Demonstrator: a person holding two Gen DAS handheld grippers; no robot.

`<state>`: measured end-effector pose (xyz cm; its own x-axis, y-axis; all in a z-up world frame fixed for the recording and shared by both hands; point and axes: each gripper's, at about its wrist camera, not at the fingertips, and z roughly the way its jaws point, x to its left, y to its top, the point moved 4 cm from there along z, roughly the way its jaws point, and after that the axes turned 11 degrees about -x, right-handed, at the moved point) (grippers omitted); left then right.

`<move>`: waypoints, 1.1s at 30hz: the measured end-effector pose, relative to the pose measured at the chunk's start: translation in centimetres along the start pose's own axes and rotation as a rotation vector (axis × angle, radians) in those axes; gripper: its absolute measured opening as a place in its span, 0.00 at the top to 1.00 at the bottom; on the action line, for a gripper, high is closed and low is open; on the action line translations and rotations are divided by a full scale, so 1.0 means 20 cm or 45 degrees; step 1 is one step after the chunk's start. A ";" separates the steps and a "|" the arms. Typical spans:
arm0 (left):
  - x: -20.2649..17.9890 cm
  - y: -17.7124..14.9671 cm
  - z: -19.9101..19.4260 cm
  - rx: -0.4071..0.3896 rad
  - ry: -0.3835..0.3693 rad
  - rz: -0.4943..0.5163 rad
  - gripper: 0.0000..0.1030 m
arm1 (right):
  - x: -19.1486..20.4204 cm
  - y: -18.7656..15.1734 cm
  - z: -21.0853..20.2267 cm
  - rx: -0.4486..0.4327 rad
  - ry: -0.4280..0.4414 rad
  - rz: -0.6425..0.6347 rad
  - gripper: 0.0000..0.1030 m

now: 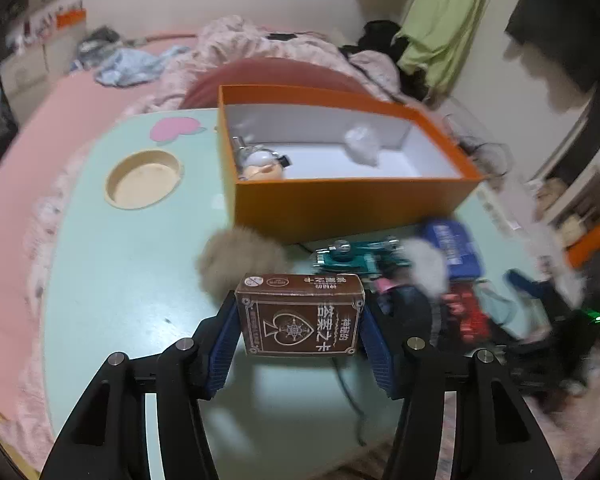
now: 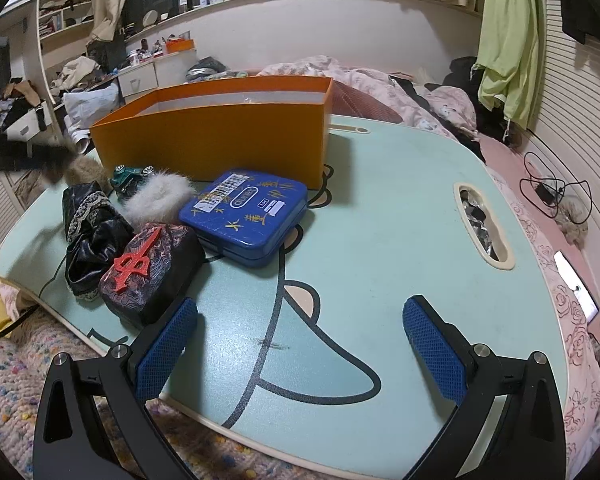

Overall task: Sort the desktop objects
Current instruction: 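Grasp the brown card deck in the box with the left gripper, set it on table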

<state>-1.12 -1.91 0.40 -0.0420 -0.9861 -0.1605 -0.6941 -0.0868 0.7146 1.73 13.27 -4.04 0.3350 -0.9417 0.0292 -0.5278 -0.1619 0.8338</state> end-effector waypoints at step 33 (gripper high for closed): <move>-0.08 -0.27 0.01 -0.236 0.085 0.242 0.00 | -0.01 -0.01 -0.03 0.011 -0.026 -0.002 0.01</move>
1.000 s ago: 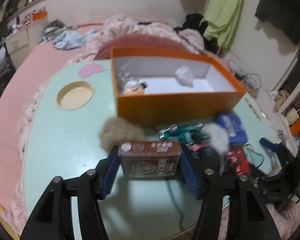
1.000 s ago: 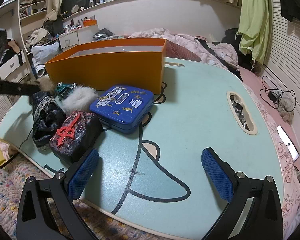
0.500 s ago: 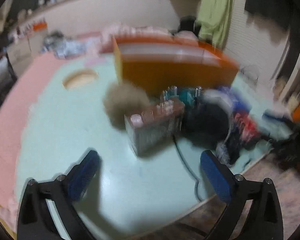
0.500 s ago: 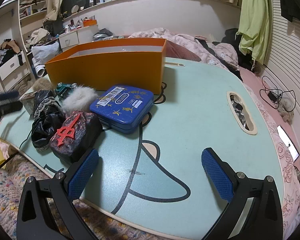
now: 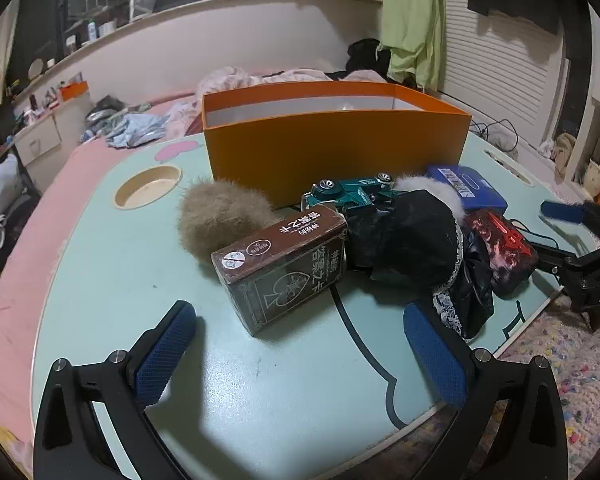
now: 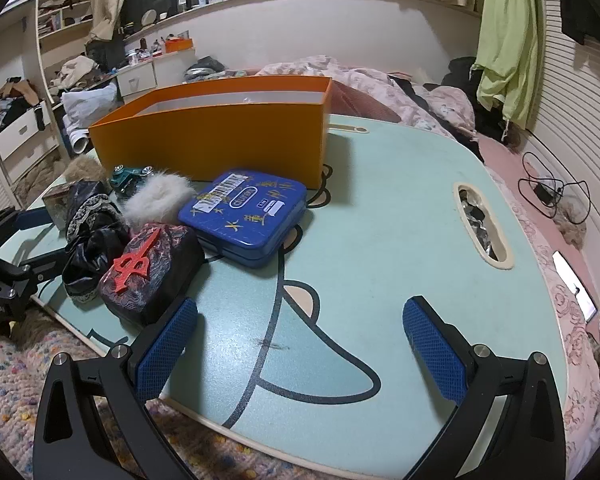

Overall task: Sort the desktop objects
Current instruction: 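Grasp the brown card deck in the box with the left gripper, set it on table, then lift the plastic-wrapped bundle from the box with the right gripper onto the table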

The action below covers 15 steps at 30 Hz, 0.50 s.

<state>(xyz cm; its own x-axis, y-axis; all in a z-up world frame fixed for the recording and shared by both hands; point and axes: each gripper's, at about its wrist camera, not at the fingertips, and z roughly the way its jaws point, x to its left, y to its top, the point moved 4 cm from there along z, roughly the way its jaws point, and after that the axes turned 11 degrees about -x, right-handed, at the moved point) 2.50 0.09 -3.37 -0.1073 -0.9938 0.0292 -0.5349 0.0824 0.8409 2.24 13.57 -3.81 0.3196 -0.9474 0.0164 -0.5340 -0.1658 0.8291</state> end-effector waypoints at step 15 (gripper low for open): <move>0.00 0.00 -0.01 -0.015 -0.010 0.002 0.00 | 0.34 0.82 0.29 0.070 0.055 -0.160 0.20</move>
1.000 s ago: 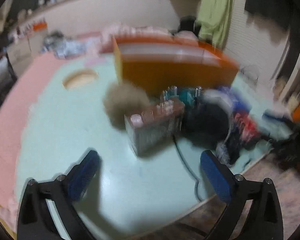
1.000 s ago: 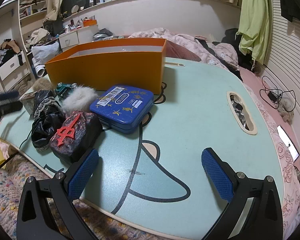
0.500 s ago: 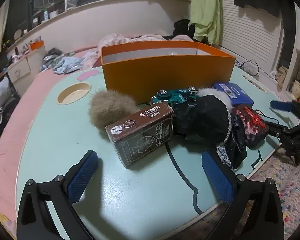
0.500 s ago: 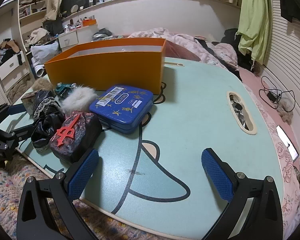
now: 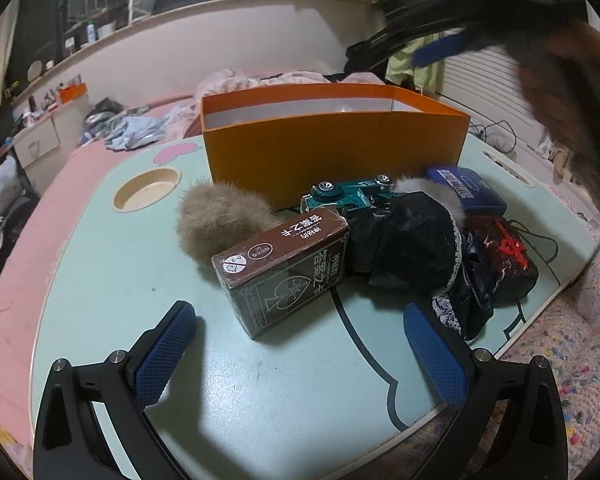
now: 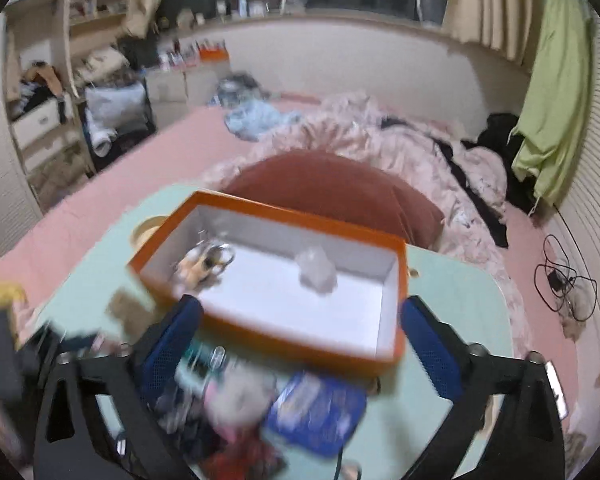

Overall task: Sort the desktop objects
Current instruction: 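Lift the plastic-wrapped bundle from the box with the right gripper onto the table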

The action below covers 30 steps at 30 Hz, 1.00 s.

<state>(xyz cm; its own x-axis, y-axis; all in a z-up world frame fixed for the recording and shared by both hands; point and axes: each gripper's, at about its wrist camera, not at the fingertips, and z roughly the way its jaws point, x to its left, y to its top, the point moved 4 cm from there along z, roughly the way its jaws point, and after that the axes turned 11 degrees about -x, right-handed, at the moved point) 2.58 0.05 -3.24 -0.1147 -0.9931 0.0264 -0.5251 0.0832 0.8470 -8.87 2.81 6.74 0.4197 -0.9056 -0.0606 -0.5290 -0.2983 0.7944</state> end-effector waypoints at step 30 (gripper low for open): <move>0.01 0.00 -0.01 -0.037 -0.026 0.009 0.00 | -0.02 -0.24 -0.22 0.130 0.327 0.206 0.68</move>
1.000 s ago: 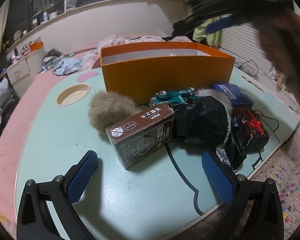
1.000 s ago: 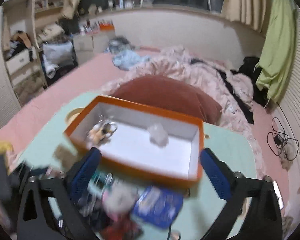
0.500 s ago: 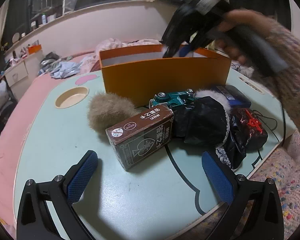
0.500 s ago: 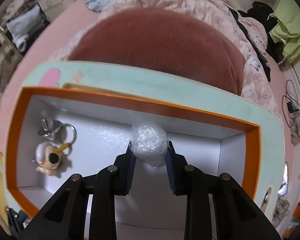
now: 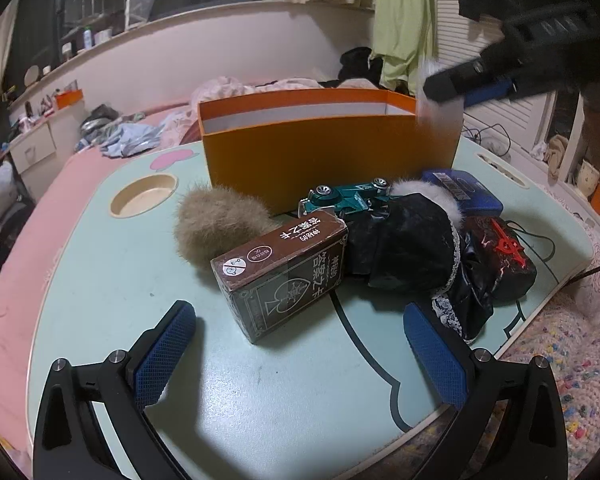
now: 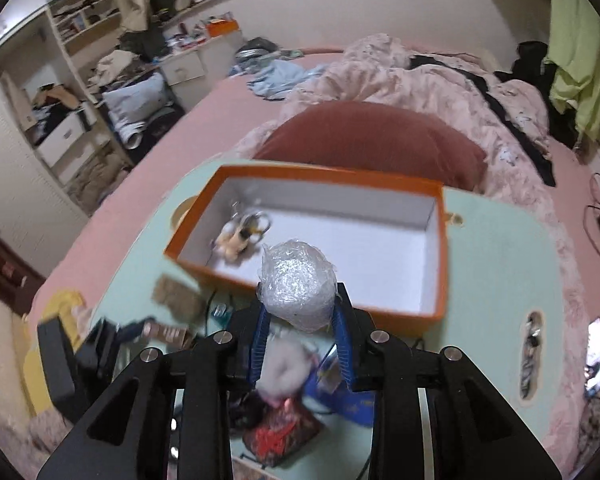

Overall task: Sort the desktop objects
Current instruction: 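Lift the plastic-wrapped bundle from the box with the right gripper onto the table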

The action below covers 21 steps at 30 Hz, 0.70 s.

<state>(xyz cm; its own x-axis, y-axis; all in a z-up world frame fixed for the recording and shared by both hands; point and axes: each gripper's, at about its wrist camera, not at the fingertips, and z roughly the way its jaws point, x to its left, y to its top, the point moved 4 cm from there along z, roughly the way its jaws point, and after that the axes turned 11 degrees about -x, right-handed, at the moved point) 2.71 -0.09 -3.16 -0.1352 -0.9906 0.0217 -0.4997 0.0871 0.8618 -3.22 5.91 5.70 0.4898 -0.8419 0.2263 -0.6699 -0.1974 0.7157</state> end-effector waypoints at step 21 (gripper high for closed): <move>0.00 0.00 0.00 0.001 0.004 0.002 0.00 | -0.21 -0.58 -0.05 -0.142 -0.446 0.002 0.22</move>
<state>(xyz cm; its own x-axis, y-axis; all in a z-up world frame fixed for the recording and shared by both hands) 2.78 -0.09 -3.15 -0.1332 -0.9908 0.0244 -0.5005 0.0885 0.8612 3.02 12.25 -2.93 0.2549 -0.9670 0.0011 -0.5959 -0.1562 0.7877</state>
